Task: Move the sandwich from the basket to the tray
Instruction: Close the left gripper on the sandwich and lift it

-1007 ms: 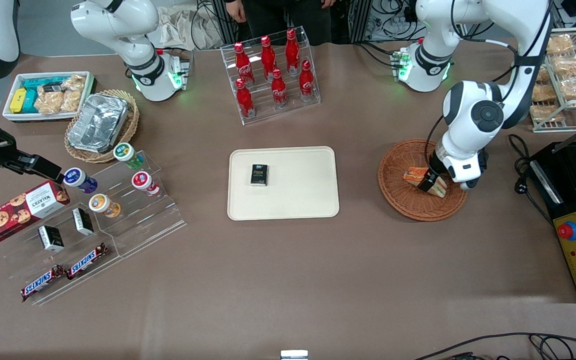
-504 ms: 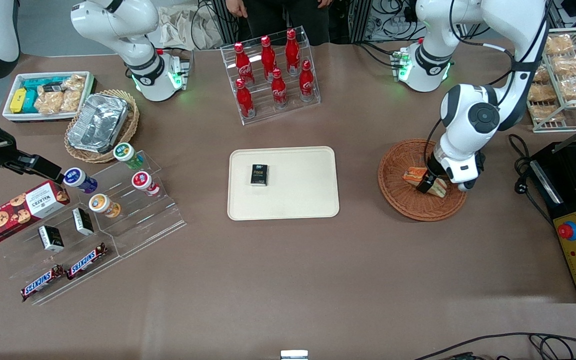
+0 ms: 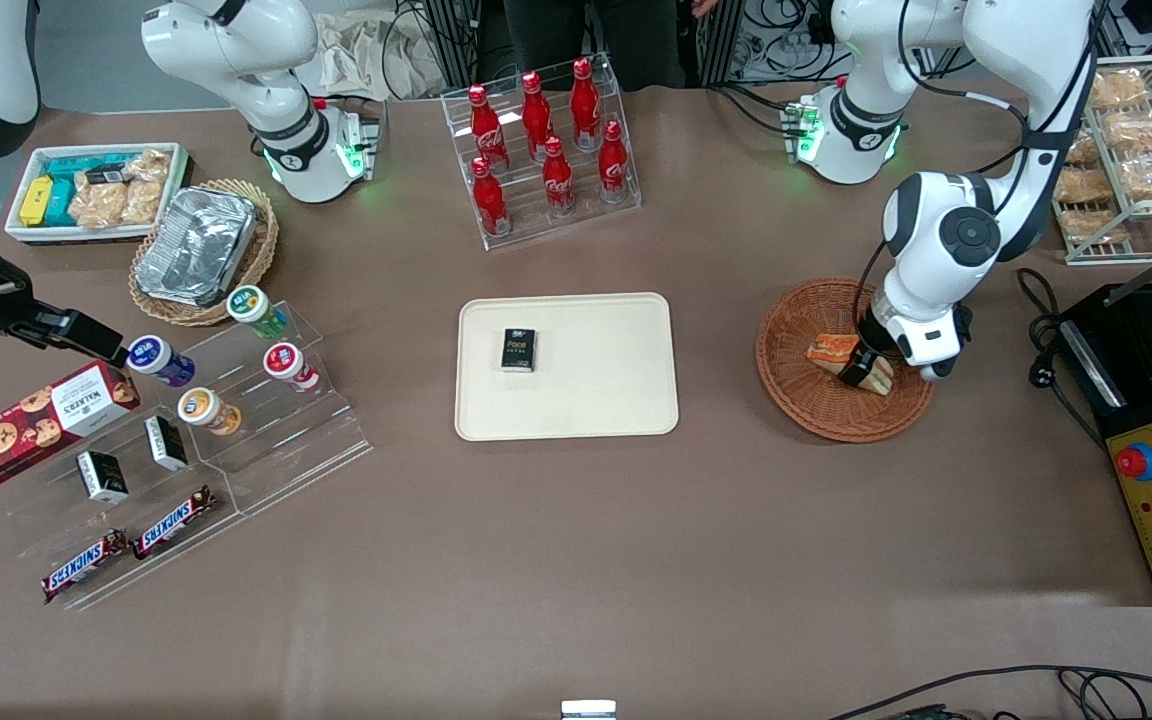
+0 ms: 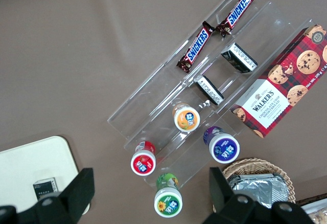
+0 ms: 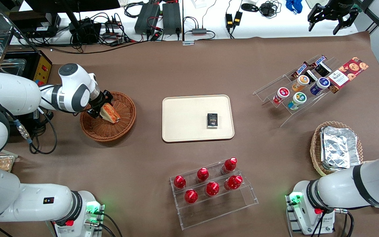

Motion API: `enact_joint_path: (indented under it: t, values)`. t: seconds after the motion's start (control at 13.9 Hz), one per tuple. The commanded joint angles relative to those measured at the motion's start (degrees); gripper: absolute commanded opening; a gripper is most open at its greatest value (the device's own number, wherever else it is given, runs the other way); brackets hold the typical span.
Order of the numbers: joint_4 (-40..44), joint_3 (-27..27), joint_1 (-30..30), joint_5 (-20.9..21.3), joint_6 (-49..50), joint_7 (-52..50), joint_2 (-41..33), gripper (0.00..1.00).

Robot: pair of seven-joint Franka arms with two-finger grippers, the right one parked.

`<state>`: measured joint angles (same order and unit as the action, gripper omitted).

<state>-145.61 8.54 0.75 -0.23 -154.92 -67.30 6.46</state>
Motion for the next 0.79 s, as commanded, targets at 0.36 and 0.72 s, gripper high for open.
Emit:
enact_joint_path:
  t: [0.36, 0.72]
  values:
    - [0.4, 0.34, -0.84, 0.14, 2.4, 2.79, -3.9, 0.0]
    - [14.52, 3.84, -0.22, -0.3, 26.81, 7.53, -9.28, 0.0]
